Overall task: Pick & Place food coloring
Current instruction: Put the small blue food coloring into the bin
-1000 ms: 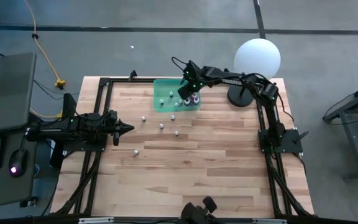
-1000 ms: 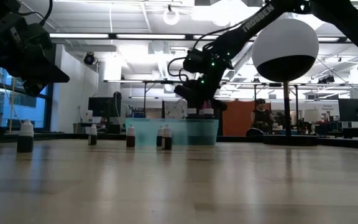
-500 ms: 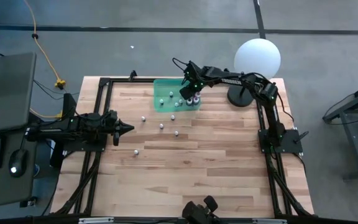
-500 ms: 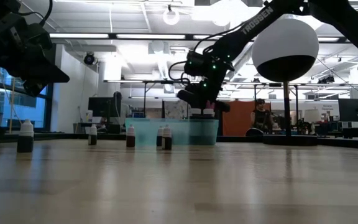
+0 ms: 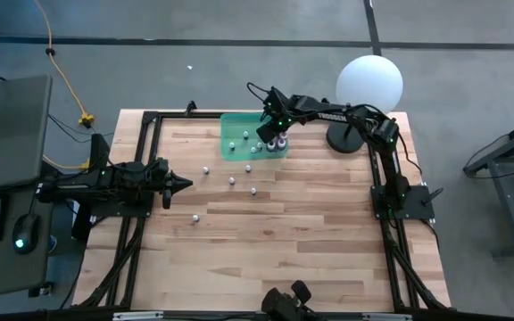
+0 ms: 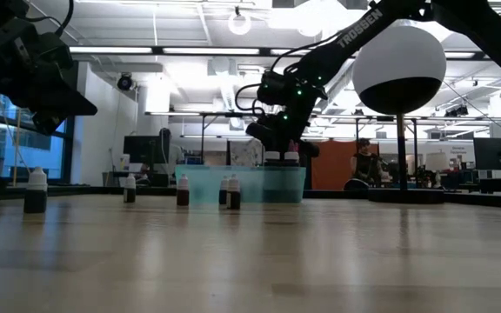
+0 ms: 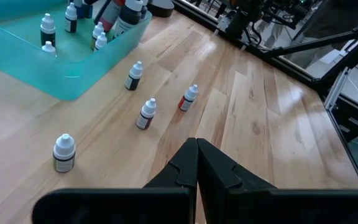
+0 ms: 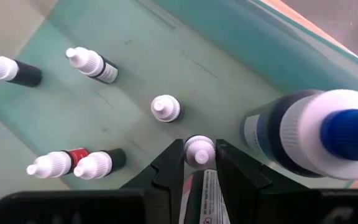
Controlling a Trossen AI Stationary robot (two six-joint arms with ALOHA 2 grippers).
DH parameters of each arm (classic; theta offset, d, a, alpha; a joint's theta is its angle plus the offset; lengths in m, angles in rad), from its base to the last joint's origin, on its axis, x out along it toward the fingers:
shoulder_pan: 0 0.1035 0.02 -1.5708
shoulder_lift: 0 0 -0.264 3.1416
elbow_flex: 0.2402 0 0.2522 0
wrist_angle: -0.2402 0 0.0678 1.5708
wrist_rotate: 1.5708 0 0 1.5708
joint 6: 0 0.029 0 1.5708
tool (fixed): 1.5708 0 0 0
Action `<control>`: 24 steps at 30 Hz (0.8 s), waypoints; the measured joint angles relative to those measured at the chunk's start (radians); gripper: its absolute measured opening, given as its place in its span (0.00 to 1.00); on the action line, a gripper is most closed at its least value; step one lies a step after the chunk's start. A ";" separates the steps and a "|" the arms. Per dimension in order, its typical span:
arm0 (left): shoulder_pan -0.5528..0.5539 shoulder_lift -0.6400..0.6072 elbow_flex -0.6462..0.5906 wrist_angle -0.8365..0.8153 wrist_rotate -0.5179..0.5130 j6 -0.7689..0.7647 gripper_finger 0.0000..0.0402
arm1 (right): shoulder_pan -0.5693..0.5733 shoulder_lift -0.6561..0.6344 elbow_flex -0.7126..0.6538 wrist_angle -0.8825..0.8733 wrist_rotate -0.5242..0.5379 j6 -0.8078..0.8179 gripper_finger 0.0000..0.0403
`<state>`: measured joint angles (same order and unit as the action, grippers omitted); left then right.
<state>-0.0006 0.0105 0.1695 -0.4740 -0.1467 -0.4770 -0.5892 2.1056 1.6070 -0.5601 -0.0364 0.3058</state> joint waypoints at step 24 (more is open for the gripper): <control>0.000 0.000 0.000 0.000 0.000 0.000 0.00 | 0.000 -0.002 0.000 0.000 -0.032 -0.011 0.21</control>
<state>-0.0002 0.0105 0.1692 -0.4740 -0.1467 -0.4770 -0.5892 2.1036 1.6070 -0.5598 -0.0681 0.2943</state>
